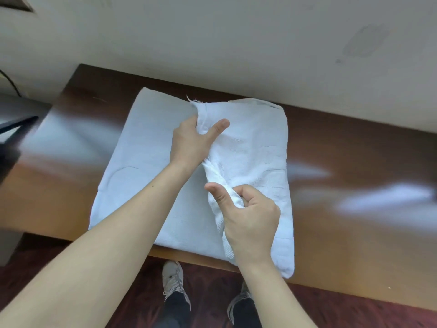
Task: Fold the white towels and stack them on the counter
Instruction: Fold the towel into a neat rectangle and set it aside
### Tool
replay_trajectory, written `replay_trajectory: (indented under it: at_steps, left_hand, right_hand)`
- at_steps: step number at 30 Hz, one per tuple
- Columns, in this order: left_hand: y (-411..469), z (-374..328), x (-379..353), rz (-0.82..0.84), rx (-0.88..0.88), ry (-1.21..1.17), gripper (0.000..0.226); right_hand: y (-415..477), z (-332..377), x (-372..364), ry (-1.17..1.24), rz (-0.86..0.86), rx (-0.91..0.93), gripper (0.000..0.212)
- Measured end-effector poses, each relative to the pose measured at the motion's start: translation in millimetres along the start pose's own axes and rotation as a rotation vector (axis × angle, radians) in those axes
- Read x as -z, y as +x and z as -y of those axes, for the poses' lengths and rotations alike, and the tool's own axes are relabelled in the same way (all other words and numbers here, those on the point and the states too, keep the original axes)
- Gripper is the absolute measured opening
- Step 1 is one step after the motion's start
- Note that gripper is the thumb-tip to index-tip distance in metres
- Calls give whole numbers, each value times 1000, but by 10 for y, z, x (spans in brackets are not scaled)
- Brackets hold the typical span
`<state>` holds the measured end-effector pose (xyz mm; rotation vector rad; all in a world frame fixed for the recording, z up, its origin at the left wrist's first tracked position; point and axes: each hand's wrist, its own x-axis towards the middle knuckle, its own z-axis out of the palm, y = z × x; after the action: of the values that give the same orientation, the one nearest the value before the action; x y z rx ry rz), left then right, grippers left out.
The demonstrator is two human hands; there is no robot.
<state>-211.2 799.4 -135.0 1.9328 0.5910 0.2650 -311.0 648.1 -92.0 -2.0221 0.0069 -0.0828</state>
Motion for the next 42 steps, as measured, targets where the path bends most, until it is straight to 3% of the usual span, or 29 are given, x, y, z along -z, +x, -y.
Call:
replay_trajectory:
  at_steps: [3, 8, 13, 18, 25, 28, 37, 42]
  left_hand:
    - [34, 92, 205, -6, 10, -14, 75]
    - [152, 184, 541, -23, -38, -30, 58]
    - [295, 291, 870, -38, -76, -11, 56]
    - [512, 403, 1177, 9, -93, -27, 81]
    - [823, 468, 1486, 111, -125, -19, 25]
    - [929, 582, 1553, 155, -125, 31, 18]
    - [1061, 955, 1608, 216, -100, 148, 28]
    - [1091, 1075, 1599, 185, -122, 259, 59]
  right_hand:
    - [-69, 101, -188, -1, 24, -2, 79]
    - [-136, 320, -465, -2, 49, 1, 83]
    - [-186, 498, -755, 2, 85, 7, 85]
    - [-213, 671, -1087, 32, 91, 7, 82]
    - [-229, 849, -1561, 33, 91, 15, 80]
    - [-218, 832, -1742, 2, 114, -22, 77]
    - [-363, 590, -2189, -202, 215, -65, 64]
    - [-425, 542, -2234, -378, 203, 113, 67]
